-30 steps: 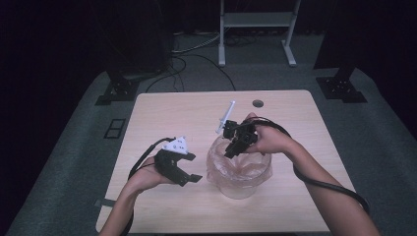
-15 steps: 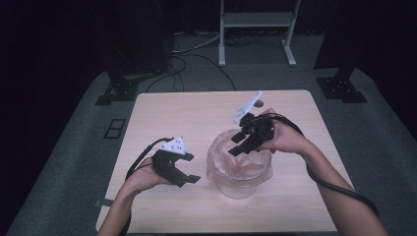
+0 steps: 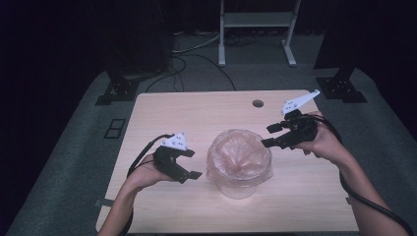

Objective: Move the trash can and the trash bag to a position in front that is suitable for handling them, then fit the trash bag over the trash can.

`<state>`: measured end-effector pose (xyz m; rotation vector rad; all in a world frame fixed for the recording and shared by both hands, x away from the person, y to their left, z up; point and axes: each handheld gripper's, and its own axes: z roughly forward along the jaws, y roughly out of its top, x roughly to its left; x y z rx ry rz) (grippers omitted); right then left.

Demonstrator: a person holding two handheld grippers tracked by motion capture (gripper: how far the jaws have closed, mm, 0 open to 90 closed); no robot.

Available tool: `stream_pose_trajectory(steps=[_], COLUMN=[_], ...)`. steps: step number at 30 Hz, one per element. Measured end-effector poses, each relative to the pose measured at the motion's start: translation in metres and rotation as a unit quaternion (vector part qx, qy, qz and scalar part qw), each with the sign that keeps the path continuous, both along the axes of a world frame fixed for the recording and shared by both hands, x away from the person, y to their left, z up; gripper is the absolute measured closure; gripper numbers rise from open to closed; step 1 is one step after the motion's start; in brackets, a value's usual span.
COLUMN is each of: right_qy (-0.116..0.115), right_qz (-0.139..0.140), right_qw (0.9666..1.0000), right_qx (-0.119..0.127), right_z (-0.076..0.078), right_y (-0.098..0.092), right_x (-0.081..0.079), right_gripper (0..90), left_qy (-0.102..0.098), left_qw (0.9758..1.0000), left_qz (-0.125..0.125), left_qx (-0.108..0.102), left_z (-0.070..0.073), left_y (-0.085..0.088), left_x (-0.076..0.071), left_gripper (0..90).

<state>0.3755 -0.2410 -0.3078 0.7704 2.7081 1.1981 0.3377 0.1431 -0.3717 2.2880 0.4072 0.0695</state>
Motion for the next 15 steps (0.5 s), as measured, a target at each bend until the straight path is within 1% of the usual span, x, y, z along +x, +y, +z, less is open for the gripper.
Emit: stream_pose_trajectory(steps=[2, 4, 7, 8, 12, 13, 15], right_qy=[0.004, 0.004, 0.009, 0.008, 0.013, 0.022, 0.022], right_qz=[-0.016, -0.033, -0.055, -0.064, -0.096, -0.103, -0.114], right_qw=[0.9998, 0.9992, 0.9976, 0.9969, 0.9936, 0.9926, 0.9916], right_qx=[0.013, 0.023, 0.042, 0.045, 0.057, 0.06, 0.058], right_z=[-0.007, -0.015, -0.027, -0.032, -0.055, -0.062, -0.072], right_y=[-0.01, -0.019, -0.032, -0.036, -0.052, -0.056, -0.061], right_x=[0.001, 0.0, -0.003, -0.004, -0.012, -0.015, -0.021], right_gripper=[34.5, 34.4, 34.4, 34.4, 33.9, 33.9, 33.9], left_qy=[0.002, 0.002, 0.001, -0.001, -0.001, -0.001, 0.001], left_qw=[1.0, 1.0, 1.0, 1.0, 0.9997, 0.9997, 0.9995], left_qz=[-0.003, 0.0, 0.003, 0.002, 0.01, 0.014, 0.022], left_qx=[0.002, -0.005, -0.005, -0.005, -0.022, -0.022, -0.022], left_z=[-0.002, -0.002, -0.003, -0.004, -0.01, -0.012, -0.016], left_y=[-0.002, -0.003, -0.005, -0.005, -0.001, 0.0, 0.002], left_x=[0.0, -0.001, -0.001, -0.001, -0.001, -0.001, -0.001], left_gripper=[16.7, 16.6, 16.6, 16.6, 16.6, 16.6, 16.6])
